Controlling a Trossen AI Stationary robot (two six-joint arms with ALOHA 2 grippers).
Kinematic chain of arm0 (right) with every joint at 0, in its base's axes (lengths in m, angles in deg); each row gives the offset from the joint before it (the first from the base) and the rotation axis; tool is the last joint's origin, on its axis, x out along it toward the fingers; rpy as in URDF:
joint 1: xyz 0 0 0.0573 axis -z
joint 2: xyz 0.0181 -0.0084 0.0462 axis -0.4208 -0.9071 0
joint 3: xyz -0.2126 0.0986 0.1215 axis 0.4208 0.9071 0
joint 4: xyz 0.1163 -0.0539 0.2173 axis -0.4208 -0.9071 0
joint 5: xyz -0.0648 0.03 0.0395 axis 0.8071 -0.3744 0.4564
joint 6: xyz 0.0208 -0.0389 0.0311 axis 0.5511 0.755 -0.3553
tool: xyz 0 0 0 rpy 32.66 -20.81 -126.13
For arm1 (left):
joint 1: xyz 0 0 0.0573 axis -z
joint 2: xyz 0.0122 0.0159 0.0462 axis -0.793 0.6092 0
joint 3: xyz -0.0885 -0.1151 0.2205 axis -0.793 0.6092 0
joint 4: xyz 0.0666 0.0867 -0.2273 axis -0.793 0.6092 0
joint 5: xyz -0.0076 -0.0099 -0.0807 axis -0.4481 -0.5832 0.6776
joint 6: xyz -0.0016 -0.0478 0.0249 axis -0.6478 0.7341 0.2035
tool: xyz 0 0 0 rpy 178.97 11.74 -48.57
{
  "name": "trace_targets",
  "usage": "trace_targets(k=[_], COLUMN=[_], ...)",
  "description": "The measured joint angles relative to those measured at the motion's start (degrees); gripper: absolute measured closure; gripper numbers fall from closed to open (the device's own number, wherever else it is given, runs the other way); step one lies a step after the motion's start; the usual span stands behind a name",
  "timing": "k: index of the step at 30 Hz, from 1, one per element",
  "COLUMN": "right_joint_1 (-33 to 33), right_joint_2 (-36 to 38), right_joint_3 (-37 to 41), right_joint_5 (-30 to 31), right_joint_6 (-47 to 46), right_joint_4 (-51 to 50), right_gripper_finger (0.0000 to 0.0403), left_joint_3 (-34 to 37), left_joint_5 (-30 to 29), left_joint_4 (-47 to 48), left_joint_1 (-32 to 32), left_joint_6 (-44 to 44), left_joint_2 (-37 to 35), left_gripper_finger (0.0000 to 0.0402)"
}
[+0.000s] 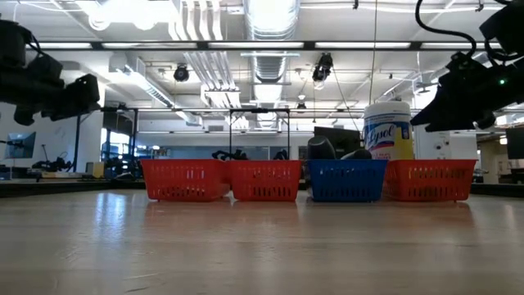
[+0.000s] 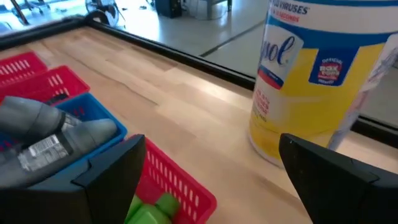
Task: Pick & Place Travel size toiletries
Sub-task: Return to Home Position
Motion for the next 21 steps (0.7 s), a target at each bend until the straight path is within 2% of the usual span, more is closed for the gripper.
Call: trace_targets(k=[4, 7, 18, 21], right_joint_1=[1.3, 6.46, 44.44, 55.47], right_joint_2=[2.83, 6.09, 6.5, 6.54], right_joint_3=[0.02, 0.51, 6.82, 7.82], right_joint_5=[-0.5, -0.99, -0.43, -0.37], right_joint_6=[0.0, 0.0, -0.03, -0.2], right_joint_4=[0.53, 3.12, 26.83, 29.92], right_gripper_finger=[0.0039, 0.0039, 0.0039, 0.0039], left_joint_3=[0.02, 0.02, 0.07, 0.09], left_joint_5=[-0.06, -0.13, -0.17, -0.09], left_joint_4=[1.64, 1.78, 1.86, 1.87], left_joint_1=[0.02, 0.04, 0.14, 0.15], left_joint_6=[-0.02, -0.01, 0.0, -0.01], left_joint_2=[0.04, 0.04, 0.42, 0.42], left_gripper_finger=[0.0245, 0.0245, 0.0245, 0.0245])
